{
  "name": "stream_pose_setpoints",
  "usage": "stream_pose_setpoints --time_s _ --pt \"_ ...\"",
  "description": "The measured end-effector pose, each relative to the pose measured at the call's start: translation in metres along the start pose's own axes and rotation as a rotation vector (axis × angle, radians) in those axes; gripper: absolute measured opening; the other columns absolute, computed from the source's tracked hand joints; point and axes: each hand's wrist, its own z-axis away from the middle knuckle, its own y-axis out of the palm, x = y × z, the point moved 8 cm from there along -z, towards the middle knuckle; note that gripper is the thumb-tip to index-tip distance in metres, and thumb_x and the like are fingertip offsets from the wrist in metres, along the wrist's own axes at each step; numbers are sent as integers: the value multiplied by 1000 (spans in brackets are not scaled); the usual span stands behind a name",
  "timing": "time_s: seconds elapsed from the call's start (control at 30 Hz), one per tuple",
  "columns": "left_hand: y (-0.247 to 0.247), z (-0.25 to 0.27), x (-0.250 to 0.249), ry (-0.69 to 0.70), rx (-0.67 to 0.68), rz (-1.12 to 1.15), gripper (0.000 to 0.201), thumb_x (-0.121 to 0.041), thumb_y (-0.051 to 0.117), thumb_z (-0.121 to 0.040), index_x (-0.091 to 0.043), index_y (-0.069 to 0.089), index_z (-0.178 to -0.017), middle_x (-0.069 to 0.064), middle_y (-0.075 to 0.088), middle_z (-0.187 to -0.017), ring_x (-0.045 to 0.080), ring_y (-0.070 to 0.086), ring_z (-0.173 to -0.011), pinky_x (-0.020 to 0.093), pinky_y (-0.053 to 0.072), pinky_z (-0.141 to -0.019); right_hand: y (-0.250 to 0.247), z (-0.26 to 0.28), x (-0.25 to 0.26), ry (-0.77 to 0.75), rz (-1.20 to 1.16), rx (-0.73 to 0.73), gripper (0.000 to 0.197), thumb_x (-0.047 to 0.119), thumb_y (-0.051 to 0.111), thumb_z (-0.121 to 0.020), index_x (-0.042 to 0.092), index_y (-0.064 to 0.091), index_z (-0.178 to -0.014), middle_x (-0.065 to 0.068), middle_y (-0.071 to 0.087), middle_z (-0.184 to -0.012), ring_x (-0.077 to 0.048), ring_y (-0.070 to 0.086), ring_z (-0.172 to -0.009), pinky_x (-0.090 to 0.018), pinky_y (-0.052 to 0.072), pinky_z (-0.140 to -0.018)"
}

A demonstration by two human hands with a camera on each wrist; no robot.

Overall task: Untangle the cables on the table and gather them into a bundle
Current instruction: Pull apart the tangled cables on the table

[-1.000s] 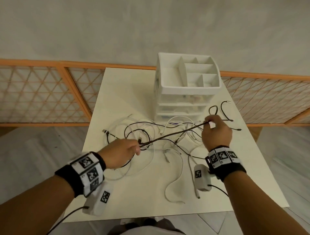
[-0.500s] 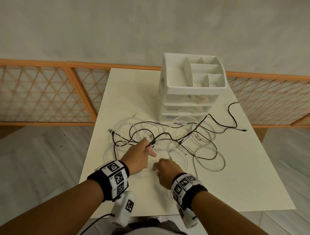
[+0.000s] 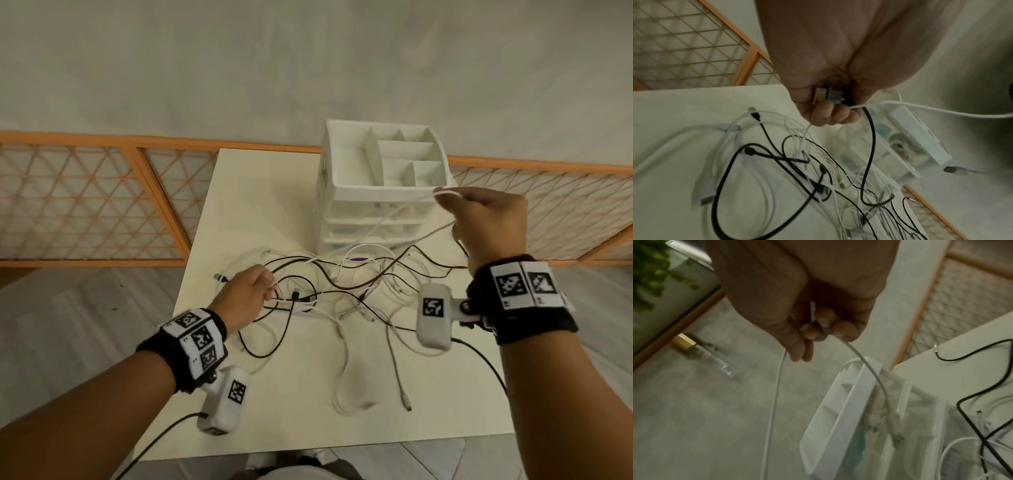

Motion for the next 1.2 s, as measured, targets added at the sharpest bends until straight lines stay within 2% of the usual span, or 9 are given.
stream_pose_setpoints --time_s 0.13,0.23,0.4,0.57,0.7,0.83,0.93,1.07,1.2 --pt "-17 -6 -2 -41 -17 6 31 -13 38 -105 -13 58 -81 2 54 -72 19 43 -60 26 33 -51 -42 -12 -35 108 -54 -263 20 25 69 -77 28 81 -92 6 77 -80 -13 72 -73 -36 61 -79" --pt "-22 -2 -30 -22 -19 191 29 -12 39 -105 -8 59 -85 4 53 -69 15 40 -51 23 33 -41 -39 -15 -60 120 49 -200 26 34 66 -82 24 79 -102 1 77 -82 -19 75 -87 -46 59 -92" --pt "-37 15 -102 144 -47 487 28 -11 38 -106 -7 58 -86 5 55 -71 13 45 -50 23 37 -43 -17 -2 -90 210 186 -12 28 70 62 -78 45 76 -75 3 75 -87 -24 70 -89 -51 58 -89" --pt "-49 6 -132 281 -148 528 22 -14 38 -107 -14 54 -92 11 66 -107 25 72 -78 34 59 -69 3 18 -76 149 118 123 34 35 61 -99 15 75 -74 -9 65 -67 -21 57 -48 -30 43 -46" --pt "-38 -5 -98 202 -287 380 18 -18 40 -106 -18 52 -92 7 55 -116 25 74 -88 33 61 -73 21 35 -60 173 -84 257 19 16 63 -98 1 72 -90 -11 60 -62 -26 56 -46 -28 40 -43" --pt "-43 -13 -62 58 -410 353 15 -21 44 -102 -24 51 -89 10 53 -125 28 74 -86 32 61 -70 37 51 -48 187 -235 353 13 7 61 -98 5 68 -109 -11 59 -63 -27 57 -45 -27 40 -42" --pt "-40 -11 -50 -25 -426 301 12 -26 39 -100 -23 49 -97 -1 62 -102 30 75 -82 31 54 -66 42 56 -48 209 -274 347 23 9 61 -99 8 63 -121 -11 59 -63 -26 55 -44 -26 38 -41" --pt "-25 -7 -67 12 -270 544 14 -13 36 -105 -14 48 -98 9 62 -76 35 75 -81 47 59 -88 53 64 -52 247 -303 348 26 9 56 -102 5 57 -127 -11 60 -63 -25 55 -42 -26 38 -41" --pt "23 15 -108 231 70 253 19 -21 36 -107 -19 48 -92 6 78 -87 21 71 -100 39 52 -91 81 82 -40 270 -395 430 27 4 52 -102 6 50 -130 -12 63 -65 -27 59 -44 -29 43 -42"
